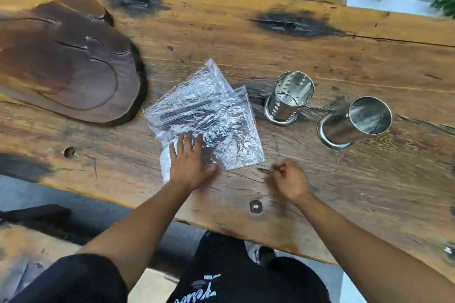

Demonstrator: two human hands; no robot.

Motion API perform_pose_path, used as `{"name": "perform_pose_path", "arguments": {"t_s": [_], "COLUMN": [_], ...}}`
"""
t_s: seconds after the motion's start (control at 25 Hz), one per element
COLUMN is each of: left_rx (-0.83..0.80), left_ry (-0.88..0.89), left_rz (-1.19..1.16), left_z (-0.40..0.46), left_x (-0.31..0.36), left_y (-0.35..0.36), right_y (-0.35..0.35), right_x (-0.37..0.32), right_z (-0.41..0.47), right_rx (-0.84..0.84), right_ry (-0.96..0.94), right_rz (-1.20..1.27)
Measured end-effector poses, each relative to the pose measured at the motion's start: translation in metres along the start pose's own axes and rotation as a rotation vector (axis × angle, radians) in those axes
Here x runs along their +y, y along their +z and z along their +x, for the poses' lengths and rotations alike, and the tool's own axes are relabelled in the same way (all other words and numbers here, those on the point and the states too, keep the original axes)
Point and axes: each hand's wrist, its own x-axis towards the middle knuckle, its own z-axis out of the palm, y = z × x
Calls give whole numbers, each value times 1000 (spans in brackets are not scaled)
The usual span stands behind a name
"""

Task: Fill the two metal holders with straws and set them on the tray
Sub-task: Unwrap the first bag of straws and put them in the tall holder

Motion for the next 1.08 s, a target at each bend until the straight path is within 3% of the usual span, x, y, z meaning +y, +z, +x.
{"name": "perform_pose_path", "arguments": {"t_s": [0.24, 0.4, 0.84, 1.08], "left_rx": [-77, -102, -184, 42], "left_ry": [26, 41, -47, 10], "left_rz": [74, 71, 2, 4], "left_z": [56, 65, 13, -27], "left_x": [-15, -22, 5, 33], "left_y": [19, 36, 39, 24], "right_y": [18, 31, 33, 27], "right_x": [-56, -69, -24, -3], "right_z": [48, 69, 38, 17], "right_rx": [-16, -27, -69, -125], "right_ry": [-27, 85, 191, 156], "right_rz": [35, 185, 315, 374]}}
